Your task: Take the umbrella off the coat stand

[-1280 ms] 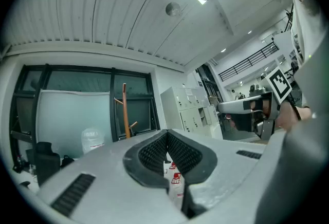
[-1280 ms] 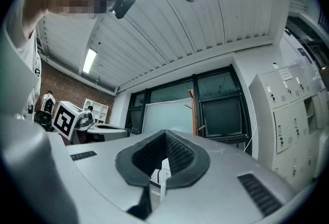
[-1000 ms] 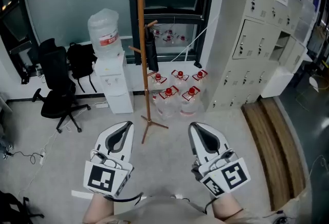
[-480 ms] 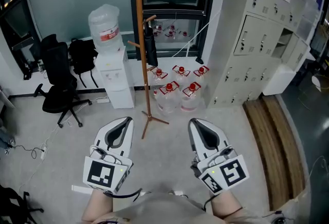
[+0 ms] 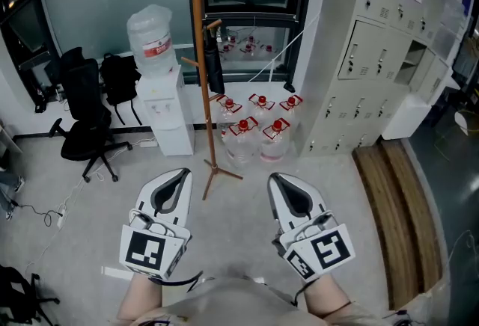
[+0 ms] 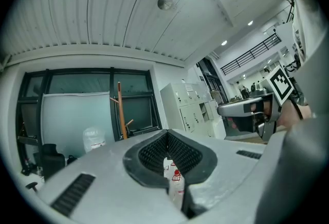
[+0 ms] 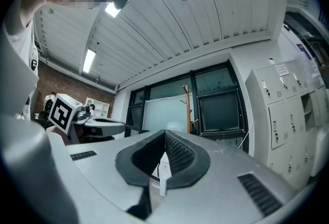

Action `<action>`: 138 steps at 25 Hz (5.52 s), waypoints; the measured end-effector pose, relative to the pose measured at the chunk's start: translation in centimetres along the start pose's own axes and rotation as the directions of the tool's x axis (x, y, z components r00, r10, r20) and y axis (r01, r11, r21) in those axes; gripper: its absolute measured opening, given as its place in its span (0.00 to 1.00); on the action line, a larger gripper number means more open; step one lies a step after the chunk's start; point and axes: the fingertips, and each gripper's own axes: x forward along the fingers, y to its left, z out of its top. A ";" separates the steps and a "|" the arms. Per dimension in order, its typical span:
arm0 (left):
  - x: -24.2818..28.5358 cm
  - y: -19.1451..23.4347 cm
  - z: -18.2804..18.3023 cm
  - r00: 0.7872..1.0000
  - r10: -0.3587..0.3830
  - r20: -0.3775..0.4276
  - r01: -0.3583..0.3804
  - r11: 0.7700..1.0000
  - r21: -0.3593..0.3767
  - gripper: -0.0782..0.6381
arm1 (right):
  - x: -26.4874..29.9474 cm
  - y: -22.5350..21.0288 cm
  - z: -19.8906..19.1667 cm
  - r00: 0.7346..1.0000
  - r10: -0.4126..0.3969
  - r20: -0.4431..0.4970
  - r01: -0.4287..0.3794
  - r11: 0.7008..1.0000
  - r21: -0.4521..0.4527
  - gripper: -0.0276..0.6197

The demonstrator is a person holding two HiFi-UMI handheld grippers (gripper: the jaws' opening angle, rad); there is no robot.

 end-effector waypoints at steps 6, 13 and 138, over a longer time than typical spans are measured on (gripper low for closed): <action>0.2 -1.9 -0.5 1.000 0.011 -0.025 -0.011 1.000 0.022 0.12 | -1.5 -1.3 -1.2 1.000 0.001 -0.012 -0.001 1.000 0.022 0.05; 0.7 -4.2 -1.4 0.999 -0.001 -0.053 0.003 0.999 0.037 0.12 | -2.3 -1.8 -2.0 0.999 0.018 -0.026 -0.018 1.000 0.025 0.05; 47.6 32.7 -13.4 0.991 0.101 -0.090 -0.098 0.995 0.033 0.12 | 58.2 -26.3 -14.2 0.872 0.480 -0.091 -0.473 0.876 0.089 0.54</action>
